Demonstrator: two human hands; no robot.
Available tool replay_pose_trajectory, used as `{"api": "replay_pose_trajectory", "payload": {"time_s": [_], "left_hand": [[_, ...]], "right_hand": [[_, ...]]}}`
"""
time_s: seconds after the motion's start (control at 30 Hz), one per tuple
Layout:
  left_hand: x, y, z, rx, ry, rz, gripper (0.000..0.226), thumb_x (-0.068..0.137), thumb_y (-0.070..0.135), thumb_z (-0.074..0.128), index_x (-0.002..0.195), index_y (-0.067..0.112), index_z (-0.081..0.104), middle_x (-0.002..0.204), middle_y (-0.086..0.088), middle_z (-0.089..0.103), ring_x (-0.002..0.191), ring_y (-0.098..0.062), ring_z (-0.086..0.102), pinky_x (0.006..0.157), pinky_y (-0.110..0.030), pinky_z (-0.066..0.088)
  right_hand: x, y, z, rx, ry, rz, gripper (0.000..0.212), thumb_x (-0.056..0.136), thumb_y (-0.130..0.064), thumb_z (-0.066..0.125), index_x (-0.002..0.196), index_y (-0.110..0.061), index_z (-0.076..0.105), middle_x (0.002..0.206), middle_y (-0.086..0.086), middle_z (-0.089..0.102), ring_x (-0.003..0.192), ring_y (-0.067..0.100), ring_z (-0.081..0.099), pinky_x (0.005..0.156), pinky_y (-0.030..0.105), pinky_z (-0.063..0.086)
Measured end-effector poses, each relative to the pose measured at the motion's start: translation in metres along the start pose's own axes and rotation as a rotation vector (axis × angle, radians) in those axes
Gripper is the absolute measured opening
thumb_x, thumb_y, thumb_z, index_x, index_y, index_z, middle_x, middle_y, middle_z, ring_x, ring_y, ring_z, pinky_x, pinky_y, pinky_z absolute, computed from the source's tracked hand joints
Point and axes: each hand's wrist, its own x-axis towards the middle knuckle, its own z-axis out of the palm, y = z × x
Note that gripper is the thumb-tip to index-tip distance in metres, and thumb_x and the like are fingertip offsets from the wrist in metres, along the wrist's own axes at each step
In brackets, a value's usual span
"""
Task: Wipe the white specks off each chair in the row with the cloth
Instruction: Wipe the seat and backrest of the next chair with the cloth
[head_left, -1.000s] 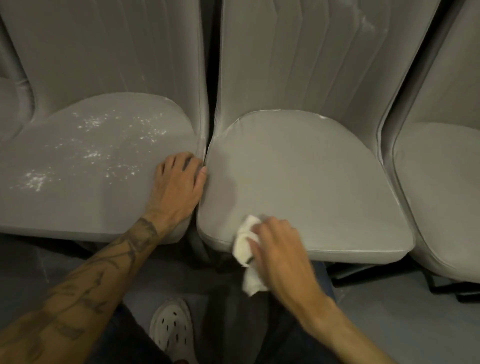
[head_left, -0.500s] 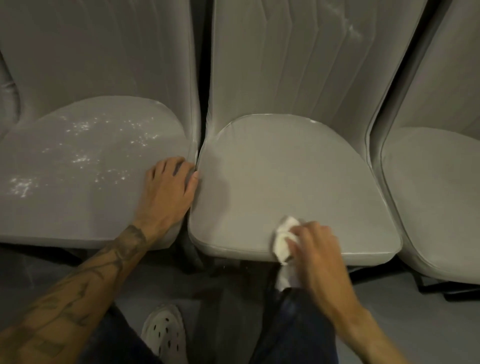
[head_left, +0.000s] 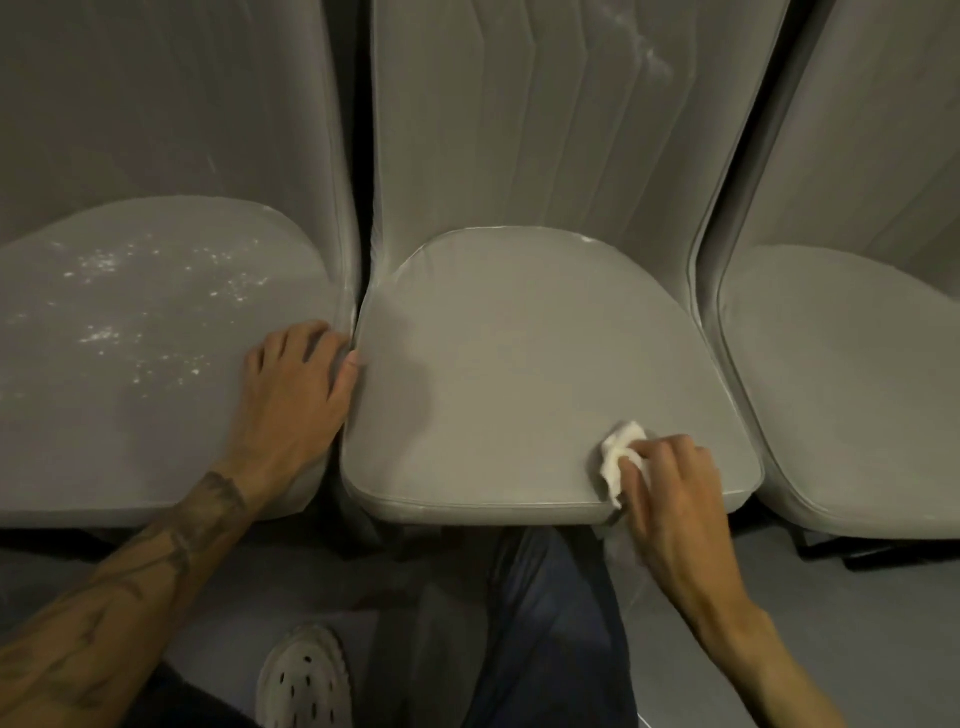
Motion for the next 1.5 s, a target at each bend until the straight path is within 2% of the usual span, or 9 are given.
{"api": "replay_pose_trajectory", "payload": {"time_s": [0.1, 0.2, 0.33, 0.5, 0.73, 0.9, 1.07, 1.23, 1.5], "left_hand": [[0.001, -0.001, 0.000, -0.010, 0.006, 0.001, 0.046, 0.104, 0.044, 0.035, 0.127, 0.016, 0.063, 0.138, -0.012, 0.057, 0.123, -0.036, 0.050, 0.101, -0.052, 0.040], [0.001, -0.001, 0.000, -0.001, 0.002, -0.001, 0.046, 0.104, 0.045, 0.034, 0.127, 0.017, 0.063, 0.139, -0.012, 0.057, 0.124, -0.037, 0.050, 0.101, -0.053, 0.041], [0.000, -0.001, -0.001, 0.015, 0.001, 0.000, 0.044, 0.104, 0.045, 0.035, 0.127, 0.018, 0.062, 0.139, -0.011, 0.056, 0.123, -0.036, 0.050, 0.101, -0.053, 0.040], [0.001, 0.003, -0.003, 0.004, 0.002, -0.017, 0.045, 0.104, 0.045, 0.035, 0.126, 0.017, 0.063, 0.138, -0.011, 0.056, 0.122, -0.038, 0.049, 0.100, -0.054, 0.040], [0.001, 0.004, -0.006, 0.001, -0.018, -0.015, 0.047, 0.104, 0.045, 0.034, 0.129, 0.016, 0.063, 0.140, -0.012, 0.054, 0.122, -0.039, 0.048, 0.101, -0.054, 0.038], [0.002, 0.006, -0.005, -0.023, -0.028, -0.053, 0.047, 0.103, 0.045, 0.035, 0.128, 0.017, 0.063, 0.141, -0.012, 0.055, 0.123, -0.040, 0.048, 0.101, -0.055, 0.038], [0.000, 0.009, -0.008, -0.020, -0.026, -0.043, 0.046, 0.103, 0.044, 0.036, 0.127, 0.016, 0.063, 0.140, -0.013, 0.055, 0.121, -0.041, 0.048, 0.099, -0.057, 0.038], [0.001, 0.007, -0.007, -0.025, -0.035, -0.037, 0.051, 0.104, 0.048, 0.032, 0.128, 0.016, 0.063, 0.139, -0.013, 0.055, 0.122, -0.041, 0.048, 0.099, -0.057, 0.040], [0.000, 0.010, -0.009, -0.035, -0.027, -0.050, 0.048, 0.104, 0.047, 0.033, 0.128, 0.017, 0.063, 0.138, -0.013, 0.055, 0.120, -0.041, 0.049, 0.098, -0.058, 0.040]], "right_hand": [[0.002, -0.033, 0.013, 0.003, 0.059, 0.051, 0.018, 0.101, -0.026, 0.045, 0.096, -0.011, 0.054, 0.098, 0.006, 0.048, 0.082, 0.024, 0.043, 0.070, 0.048, 0.040], [-0.003, -0.062, 0.029, 0.045, -0.047, -0.035, 0.019, 0.103, -0.029, 0.045, 0.095, -0.014, 0.053, 0.100, 0.003, 0.049, 0.082, 0.023, 0.044, 0.073, 0.043, 0.040], [-0.009, -0.015, 0.007, 0.028, -0.044, -0.082, 0.017, 0.103, -0.030, 0.044, 0.097, -0.017, 0.053, 0.101, -0.001, 0.047, 0.084, 0.017, 0.040, 0.075, 0.034, 0.035], [-0.005, 0.031, -0.012, -0.053, 0.159, 0.166, 0.024, 0.101, -0.029, 0.042, 0.096, -0.009, 0.055, 0.095, 0.003, 0.046, 0.082, 0.019, 0.038, 0.071, 0.034, 0.030], [-0.008, 0.032, -0.006, -0.034, 0.061, 0.038, 0.019, 0.102, -0.028, 0.044, 0.096, -0.013, 0.054, 0.098, 0.001, 0.047, 0.082, 0.018, 0.039, 0.073, 0.034, 0.033], [0.014, 0.080, -0.020, -0.143, 0.178, 0.160, 0.019, 0.101, -0.024, 0.044, 0.092, -0.009, 0.052, 0.090, 0.008, 0.046, 0.077, 0.020, 0.034, 0.069, 0.043, 0.035], [-0.001, 0.073, -0.019, -0.114, 0.143, 0.108, 0.017, 0.101, -0.023, 0.044, 0.093, -0.010, 0.052, 0.091, 0.006, 0.046, 0.078, 0.017, 0.034, 0.071, 0.034, 0.030], [0.057, 0.097, -0.012, -0.207, 0.143, 0.171, 0.031, 0.097, -0.029, 0.039, 0.085, -0.005, 0.053, 0.088, 0.018, 0.052, 0.073, 0.032, 0.043, 0.065, 0.045, 0.037], [0.048, 0.096, -0.015, -0.202, 0.111, 0.209, 0.029, 0.097, -0.029, 0.039, 0.086, -0.006, 0.053, 0.087, 0.014, 0.051, 0.074, 0.030, 0.042, 0.065, 0.043, 0.037]]}}
